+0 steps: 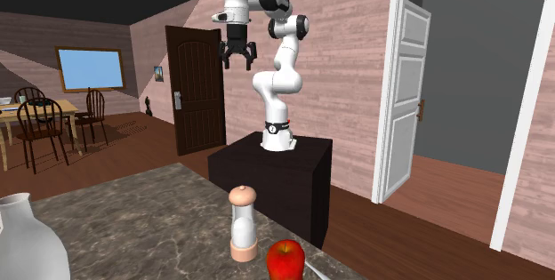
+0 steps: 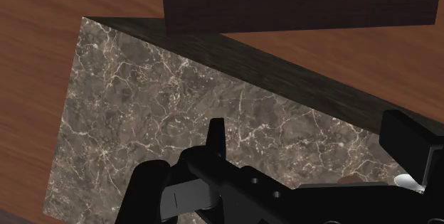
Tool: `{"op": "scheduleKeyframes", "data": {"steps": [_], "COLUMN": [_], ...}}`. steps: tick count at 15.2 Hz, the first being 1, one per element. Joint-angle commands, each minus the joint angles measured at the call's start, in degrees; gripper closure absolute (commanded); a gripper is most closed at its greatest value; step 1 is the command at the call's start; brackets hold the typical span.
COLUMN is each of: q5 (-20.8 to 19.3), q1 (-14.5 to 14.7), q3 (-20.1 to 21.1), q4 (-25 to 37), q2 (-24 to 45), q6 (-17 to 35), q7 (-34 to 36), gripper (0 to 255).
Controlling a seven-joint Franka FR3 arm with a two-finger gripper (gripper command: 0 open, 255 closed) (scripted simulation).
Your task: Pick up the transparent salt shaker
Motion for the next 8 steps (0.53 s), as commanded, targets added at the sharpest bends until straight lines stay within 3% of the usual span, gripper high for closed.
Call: {"op": "scheduleKeyframes", "data": {"steps": [1, 8], "q5": [0.0, 3.27], "q1": [0.0, 1.51], "q3": [0.0, 5.33], "q4": [0.0, 0.16], "q2": [0.0, 11.32], "q6": [0.0, 10.33], "q7": [0.0, 8.73], "gripper": [0, 0]}}
